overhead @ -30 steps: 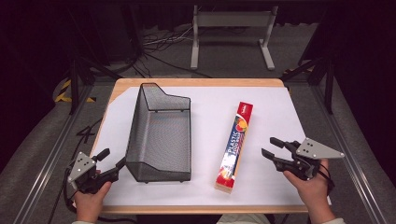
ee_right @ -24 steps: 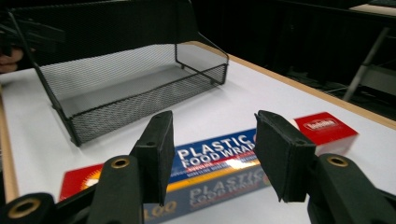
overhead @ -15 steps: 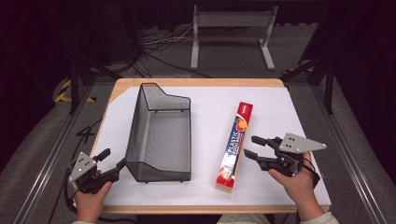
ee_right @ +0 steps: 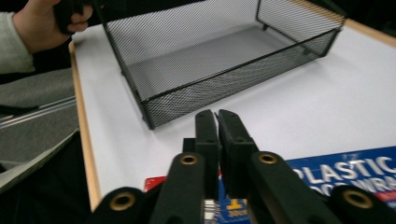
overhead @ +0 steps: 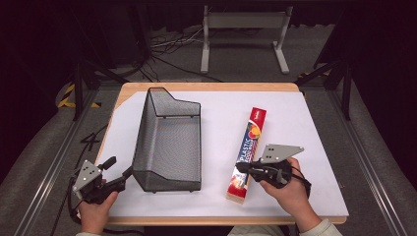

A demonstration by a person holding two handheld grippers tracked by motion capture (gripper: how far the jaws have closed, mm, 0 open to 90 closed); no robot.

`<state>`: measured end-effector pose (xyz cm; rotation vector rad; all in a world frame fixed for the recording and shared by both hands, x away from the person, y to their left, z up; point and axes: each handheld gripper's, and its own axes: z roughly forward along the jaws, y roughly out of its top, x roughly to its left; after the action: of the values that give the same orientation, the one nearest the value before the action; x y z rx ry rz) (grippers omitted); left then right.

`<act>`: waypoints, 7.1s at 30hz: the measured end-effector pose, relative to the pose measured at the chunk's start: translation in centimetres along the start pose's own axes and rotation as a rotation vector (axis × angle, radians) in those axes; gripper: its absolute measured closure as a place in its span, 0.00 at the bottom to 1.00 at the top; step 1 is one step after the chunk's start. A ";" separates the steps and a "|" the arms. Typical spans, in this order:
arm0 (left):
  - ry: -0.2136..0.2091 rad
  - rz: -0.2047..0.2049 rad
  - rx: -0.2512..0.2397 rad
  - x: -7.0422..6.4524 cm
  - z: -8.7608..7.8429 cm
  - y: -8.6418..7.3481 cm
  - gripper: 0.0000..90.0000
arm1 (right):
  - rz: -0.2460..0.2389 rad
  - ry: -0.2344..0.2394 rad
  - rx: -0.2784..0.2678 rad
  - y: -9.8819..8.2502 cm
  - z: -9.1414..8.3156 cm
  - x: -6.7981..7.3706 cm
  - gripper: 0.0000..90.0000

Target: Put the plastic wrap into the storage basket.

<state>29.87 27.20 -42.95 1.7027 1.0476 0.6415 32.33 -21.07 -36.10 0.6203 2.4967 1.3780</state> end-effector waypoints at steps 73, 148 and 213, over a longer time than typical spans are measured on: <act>0.006 0.011 0.008 -0.1 0.4 0.0 0.34 | 0.018 0.073 0.648 -0.7 5.5 2.4 1.00; 0.028 -0.013 0.003 0.3 0.9 0.0 0.33 | 0.454 -0.400 -0.028 -3.5 -10.9 -8.8 0.30; 0.030 -0.016 0.004 0.3 0.9 -0.1 0.33 | 0.472 -0.408 0.603 -6.0 0.4 -13.2 0.22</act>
<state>30.70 27.00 -43.41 1.6906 1.0836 0.6572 42.65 -29.71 -41.54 1.5116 2.4779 0.4761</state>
